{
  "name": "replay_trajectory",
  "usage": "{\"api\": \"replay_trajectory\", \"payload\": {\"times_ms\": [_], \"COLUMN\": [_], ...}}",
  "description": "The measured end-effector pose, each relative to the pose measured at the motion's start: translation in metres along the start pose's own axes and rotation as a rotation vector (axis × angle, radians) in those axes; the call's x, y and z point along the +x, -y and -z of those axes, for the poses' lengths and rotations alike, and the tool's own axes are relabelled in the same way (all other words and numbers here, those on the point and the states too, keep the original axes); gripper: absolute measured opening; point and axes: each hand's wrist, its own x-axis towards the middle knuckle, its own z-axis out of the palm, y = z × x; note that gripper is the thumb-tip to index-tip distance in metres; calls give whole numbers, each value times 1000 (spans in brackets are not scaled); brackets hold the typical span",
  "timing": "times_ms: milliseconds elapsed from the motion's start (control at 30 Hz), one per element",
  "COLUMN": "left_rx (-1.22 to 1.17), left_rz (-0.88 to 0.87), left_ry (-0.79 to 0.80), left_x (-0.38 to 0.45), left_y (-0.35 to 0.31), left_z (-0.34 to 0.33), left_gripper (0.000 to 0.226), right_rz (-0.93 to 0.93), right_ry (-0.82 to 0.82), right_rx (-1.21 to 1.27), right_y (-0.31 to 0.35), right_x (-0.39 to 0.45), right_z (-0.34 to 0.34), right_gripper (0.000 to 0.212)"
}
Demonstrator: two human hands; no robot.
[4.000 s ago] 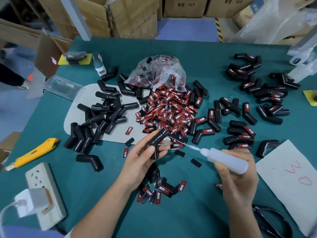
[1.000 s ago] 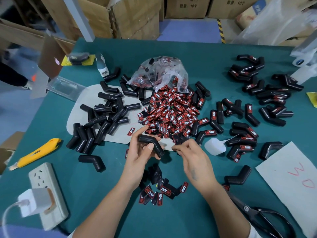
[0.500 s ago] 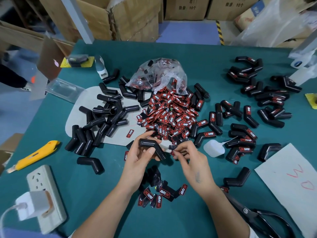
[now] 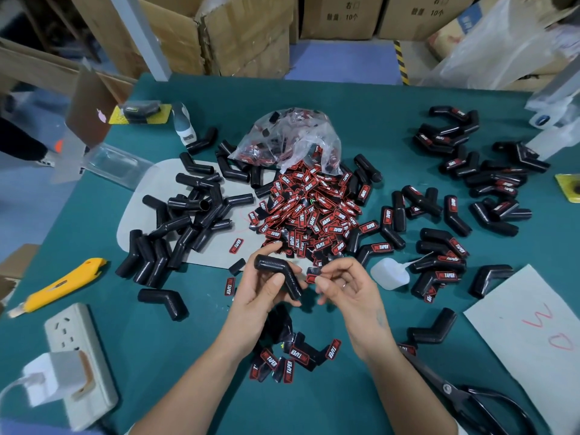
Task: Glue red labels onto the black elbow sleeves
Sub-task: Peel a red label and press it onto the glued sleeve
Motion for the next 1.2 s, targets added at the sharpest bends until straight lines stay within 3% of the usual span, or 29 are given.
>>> {"api": "replay_trajectory", "payload": {"times_ms": [300,567,733,1033,1200], "left_rx": [-51,-30,-30,-51,-31], "left_rz": [33,17,36,93,83], "left_ry": [44,63,43,55,47], "left_x": [-1,-1,-2,-3,-3], "left_y": [-2,-3,-4,-8,-9], "left_z": [0,-1,-2,-3,-4], "left_gripper": [41,41,40,59,58], "right_rz": [-33,27,7,-211,-260], "right_ry": [-27,-10,-15,157,139], "right_rx": [5,-263,-168,99,152], "right_y": [-3,-9,2,7,5], "right_x": [2,0,1,-5,-6], "right_z": [0,2,0,-2,-3], "right_gripper": [11,28,13,11,7]}}
